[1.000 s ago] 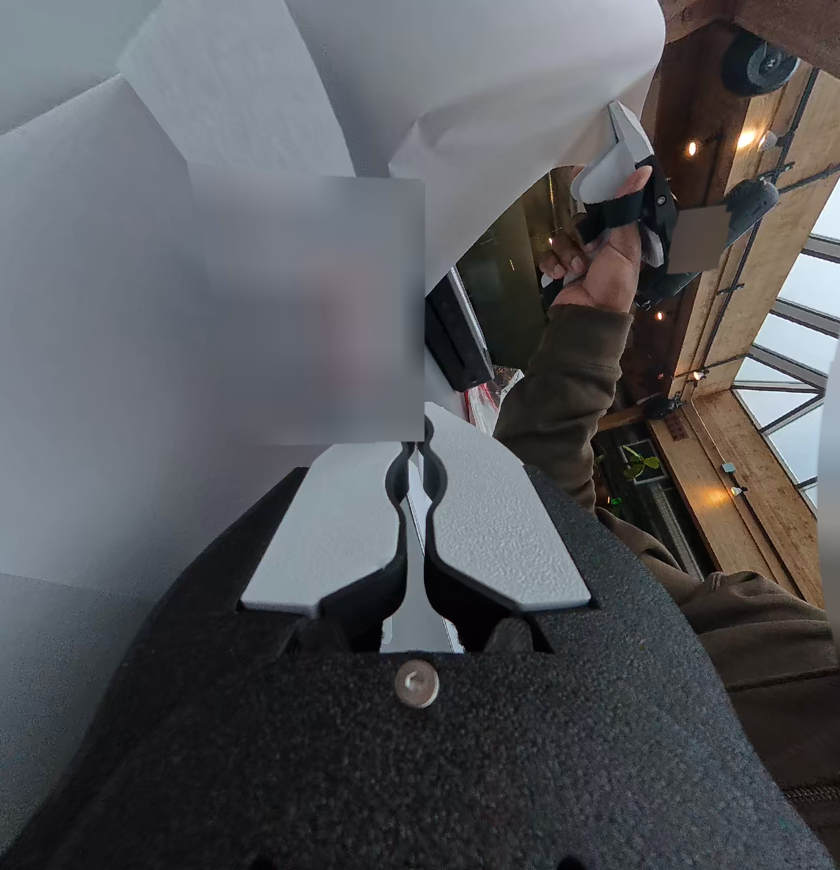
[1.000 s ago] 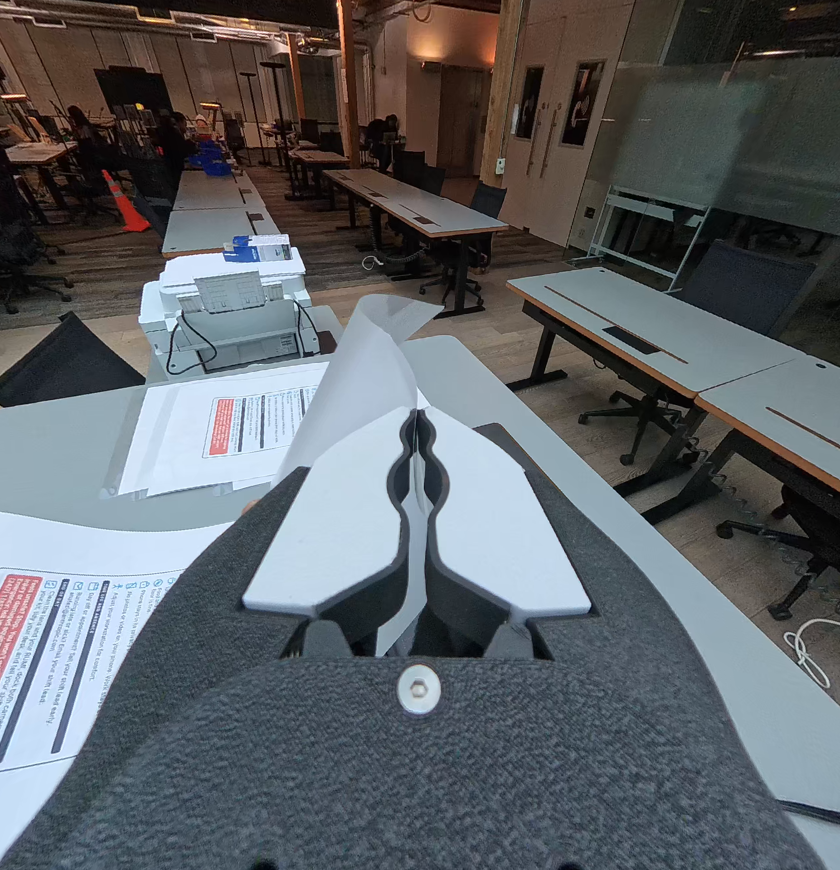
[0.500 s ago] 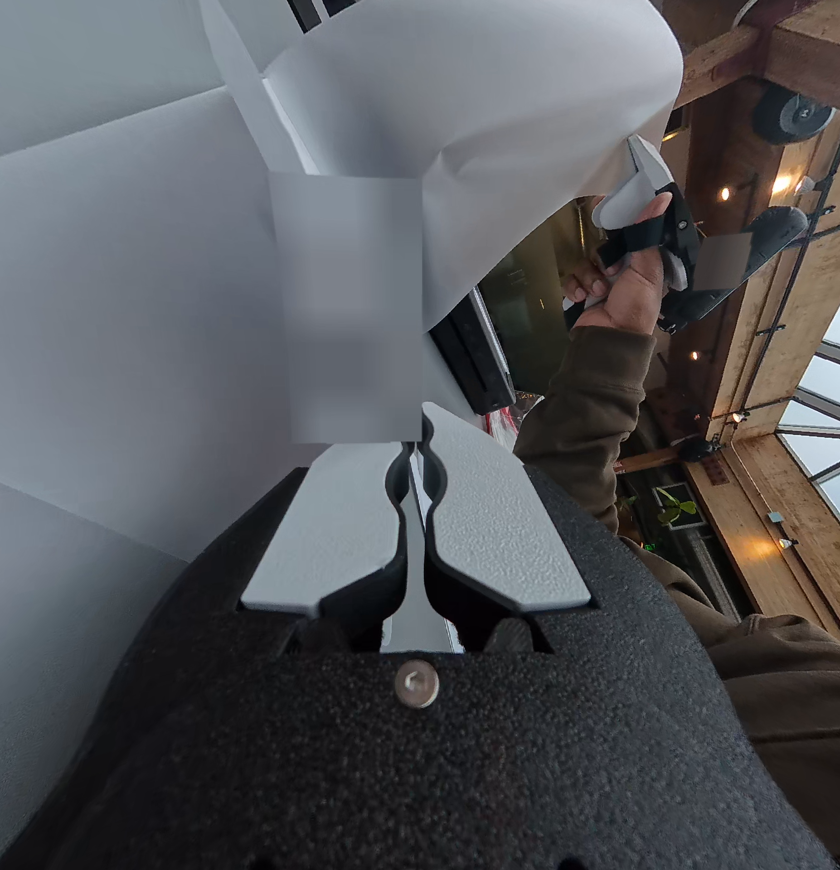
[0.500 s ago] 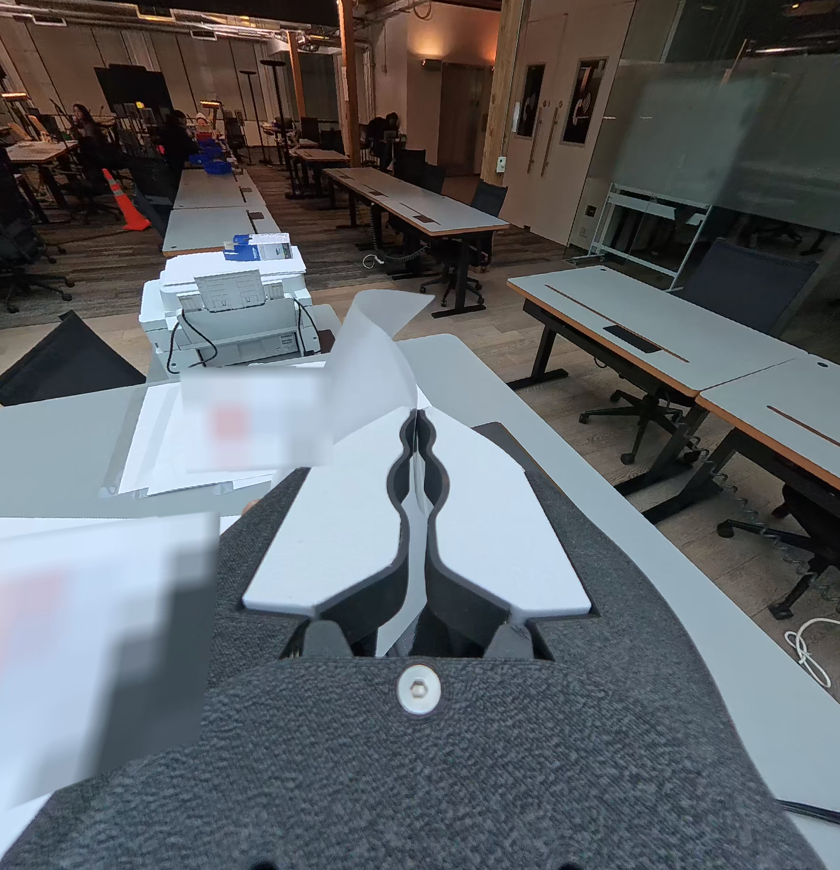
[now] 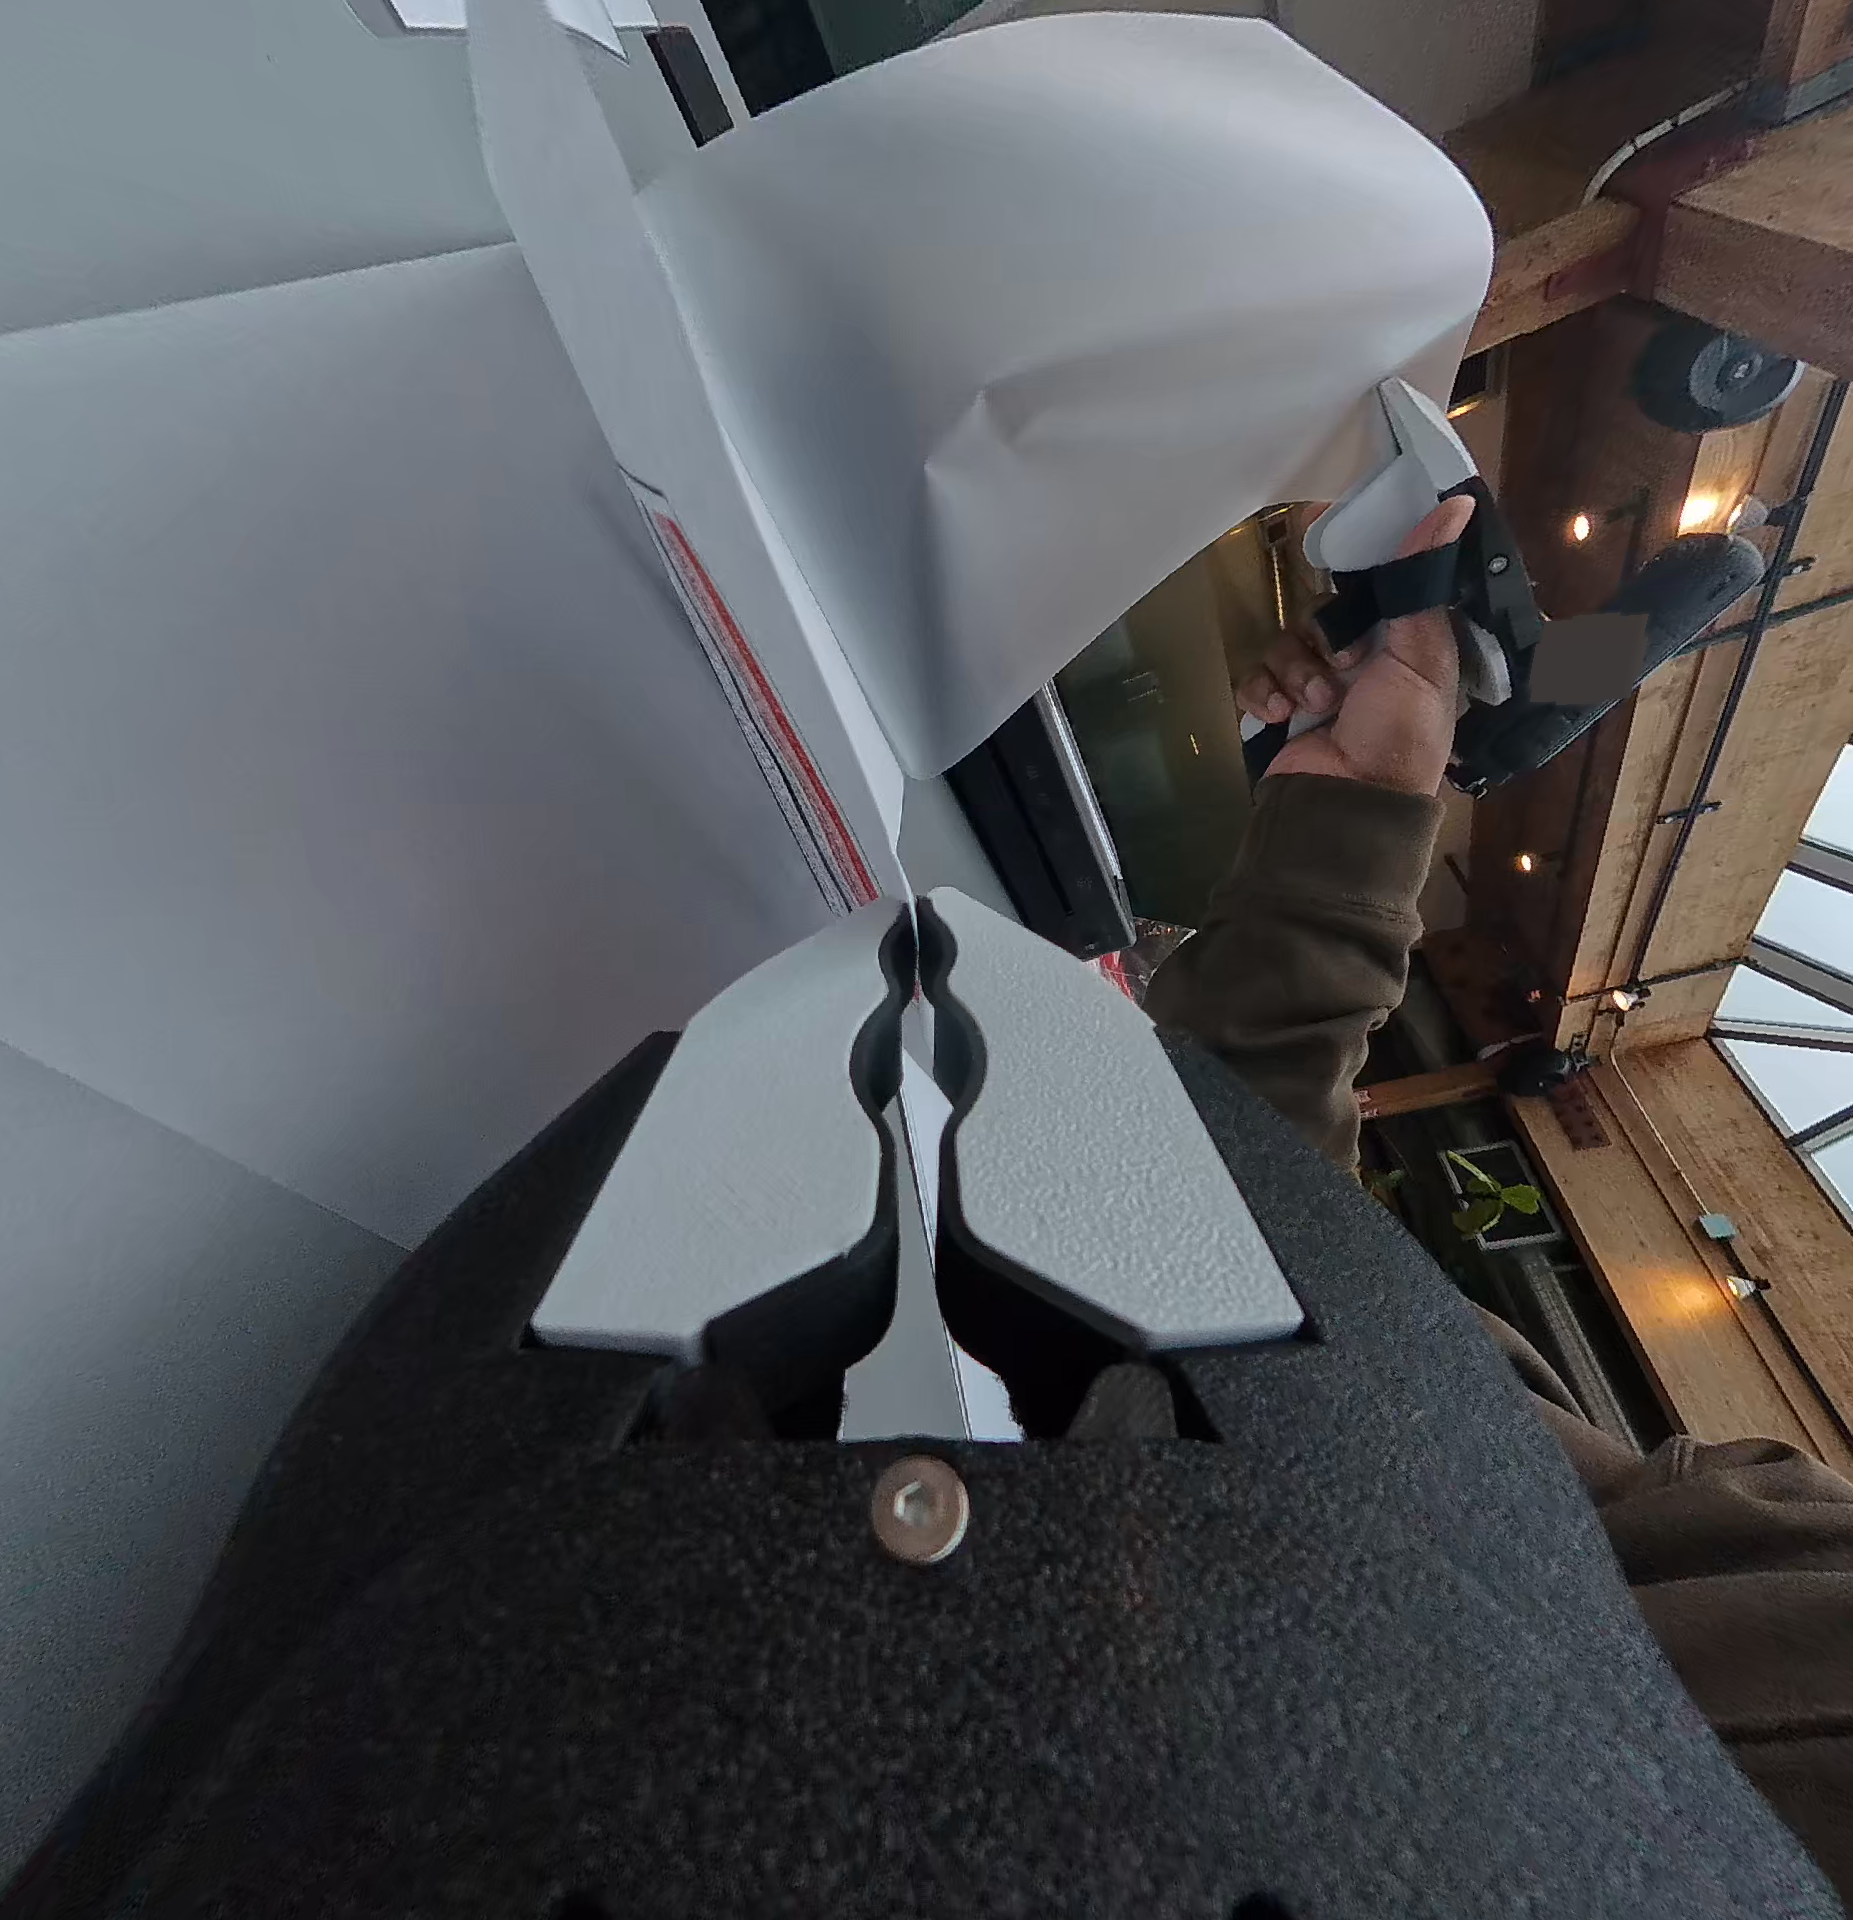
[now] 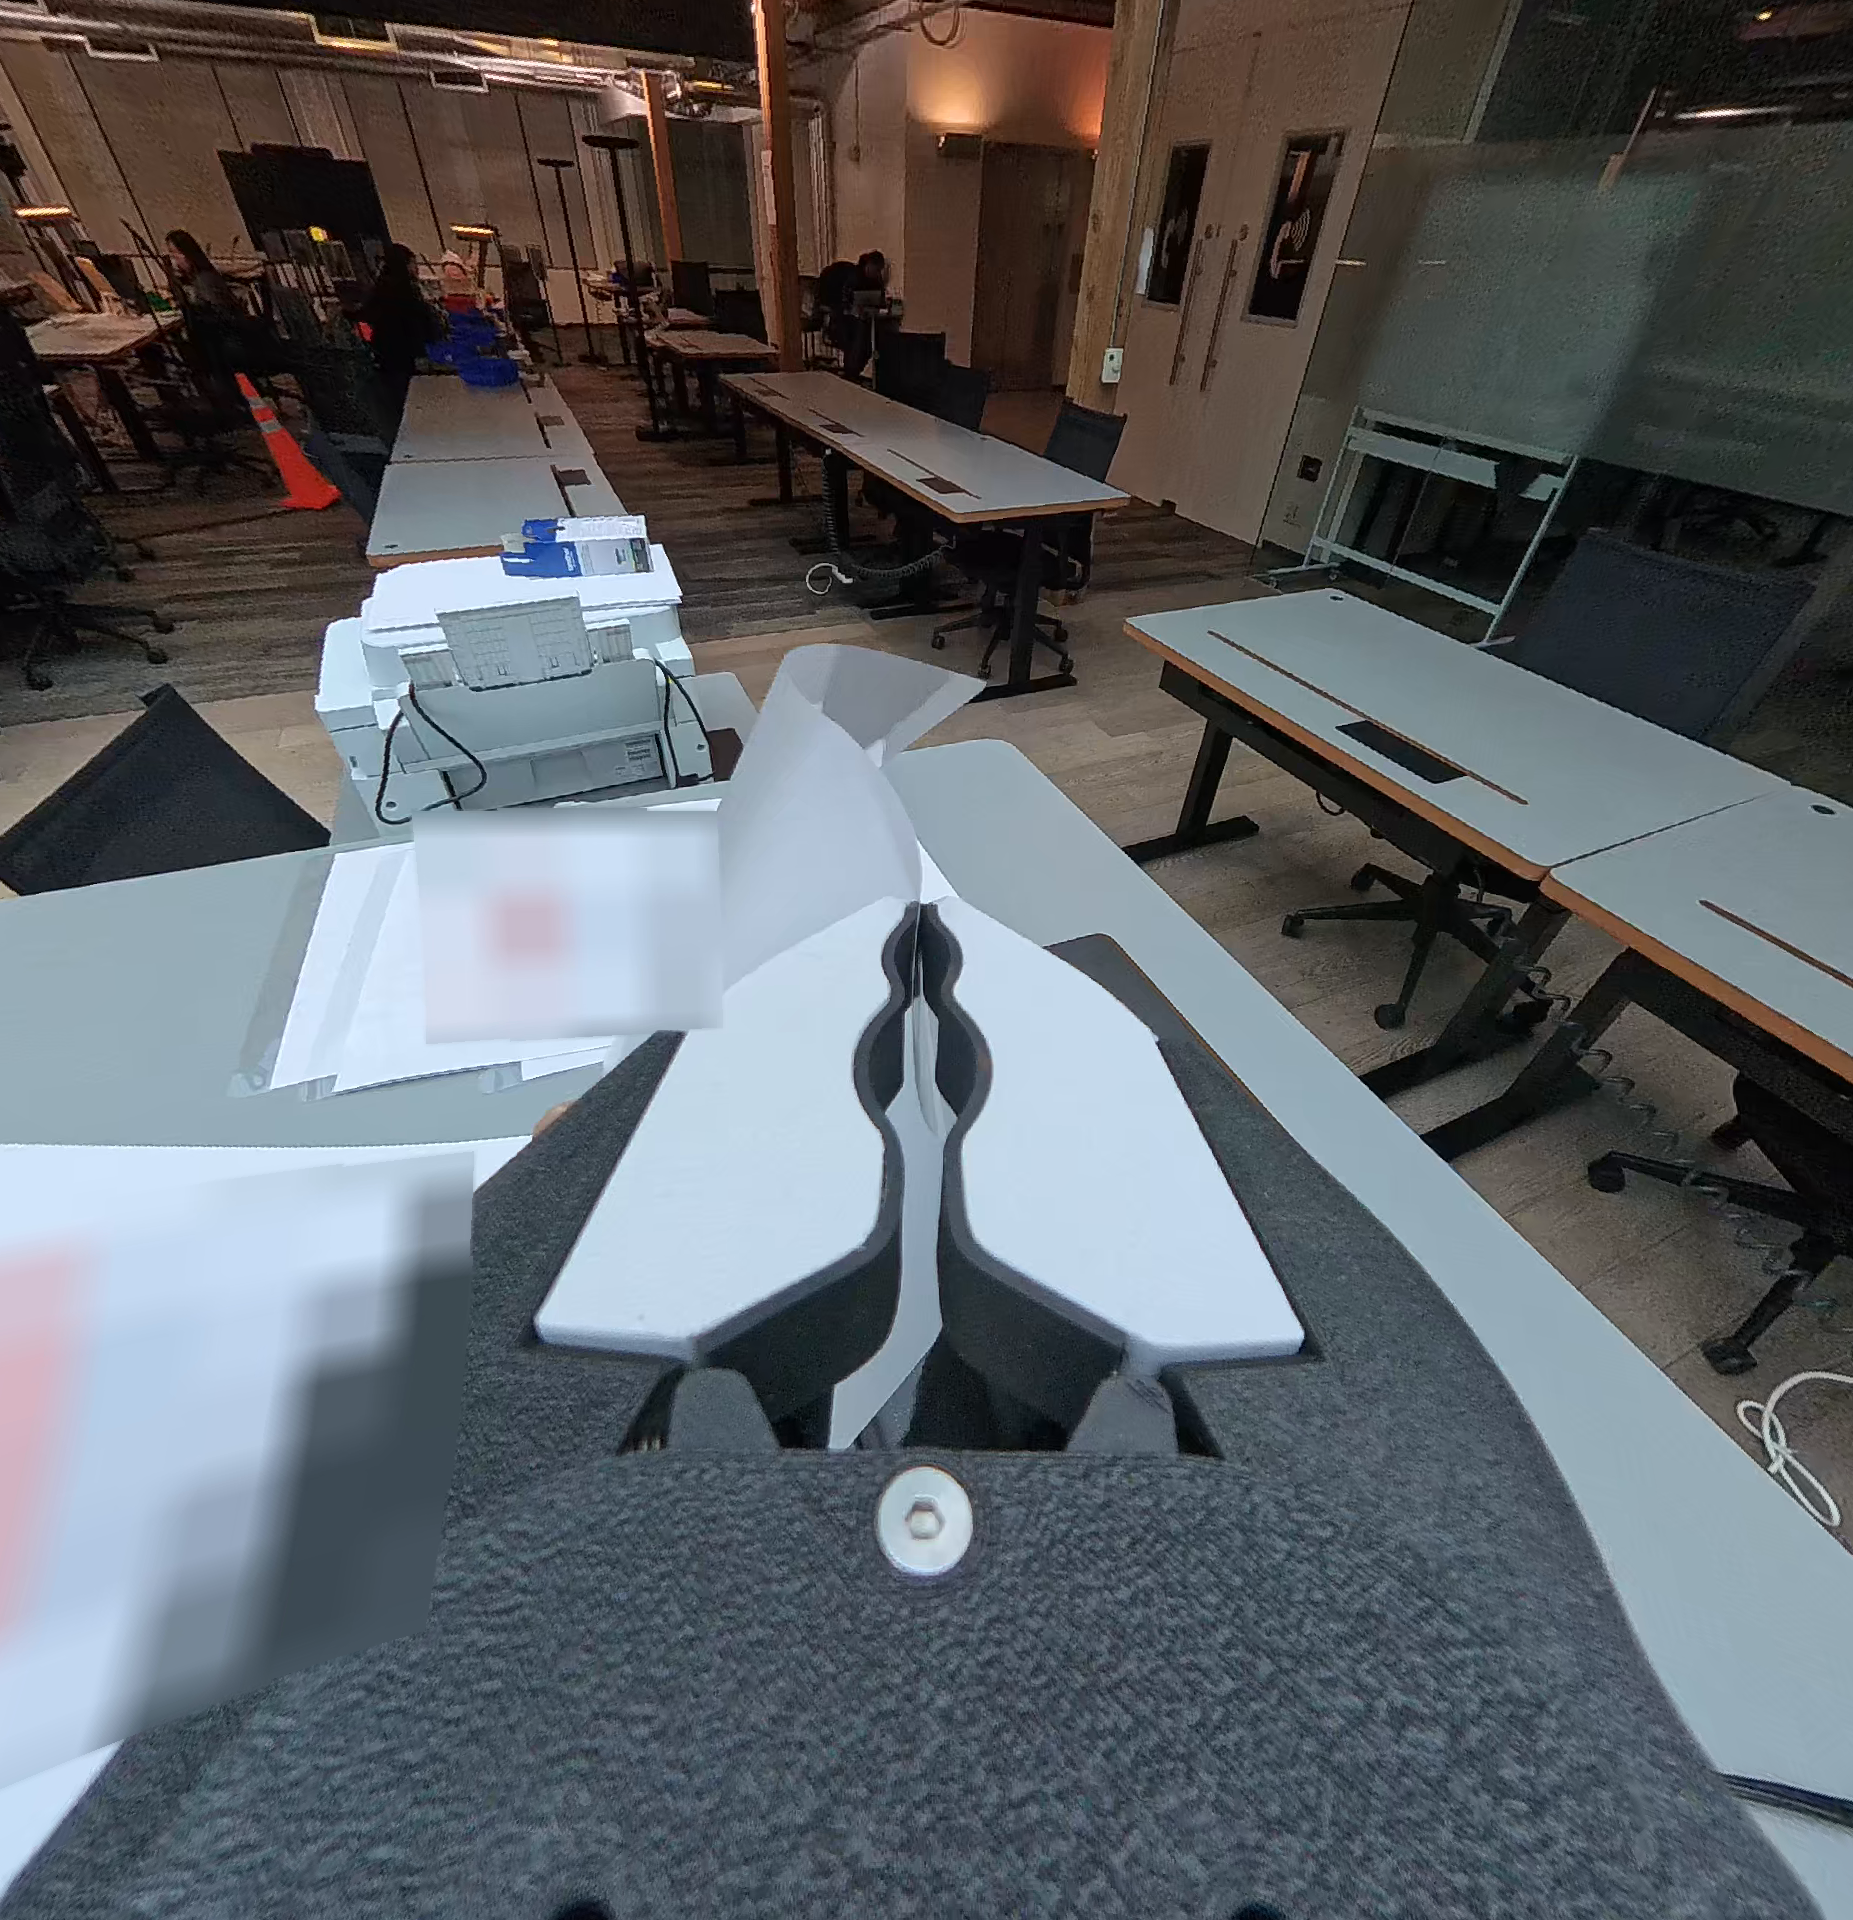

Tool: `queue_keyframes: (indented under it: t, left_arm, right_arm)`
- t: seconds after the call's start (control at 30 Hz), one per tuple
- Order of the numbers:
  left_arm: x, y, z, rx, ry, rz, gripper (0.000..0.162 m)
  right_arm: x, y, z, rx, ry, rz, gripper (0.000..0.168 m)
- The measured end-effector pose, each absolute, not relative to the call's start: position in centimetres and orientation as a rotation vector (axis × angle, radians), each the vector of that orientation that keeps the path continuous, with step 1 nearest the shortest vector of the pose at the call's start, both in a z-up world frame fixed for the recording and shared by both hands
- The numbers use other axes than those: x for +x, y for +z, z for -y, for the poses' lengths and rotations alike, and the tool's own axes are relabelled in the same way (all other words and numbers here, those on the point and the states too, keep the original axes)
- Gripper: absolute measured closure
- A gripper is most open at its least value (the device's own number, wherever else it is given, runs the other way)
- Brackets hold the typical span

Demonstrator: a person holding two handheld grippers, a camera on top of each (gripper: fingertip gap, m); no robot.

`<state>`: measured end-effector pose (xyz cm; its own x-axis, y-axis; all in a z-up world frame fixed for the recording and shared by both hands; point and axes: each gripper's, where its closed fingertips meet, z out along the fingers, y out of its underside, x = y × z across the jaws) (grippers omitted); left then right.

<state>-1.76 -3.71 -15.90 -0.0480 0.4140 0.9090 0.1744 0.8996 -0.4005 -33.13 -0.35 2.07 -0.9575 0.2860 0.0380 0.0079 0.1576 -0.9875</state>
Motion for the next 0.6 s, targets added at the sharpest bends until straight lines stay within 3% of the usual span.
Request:
queue_keyframes:
  t: [0.6]
  left_arm:
    - [-2.63, -16.17, 2.68, -0.504, 0.16, 1.609, 0.162]
  right_arm:
    - [-33.05, 2.05, 0.42, -0.283, 1.892, 2.221, 0.168]
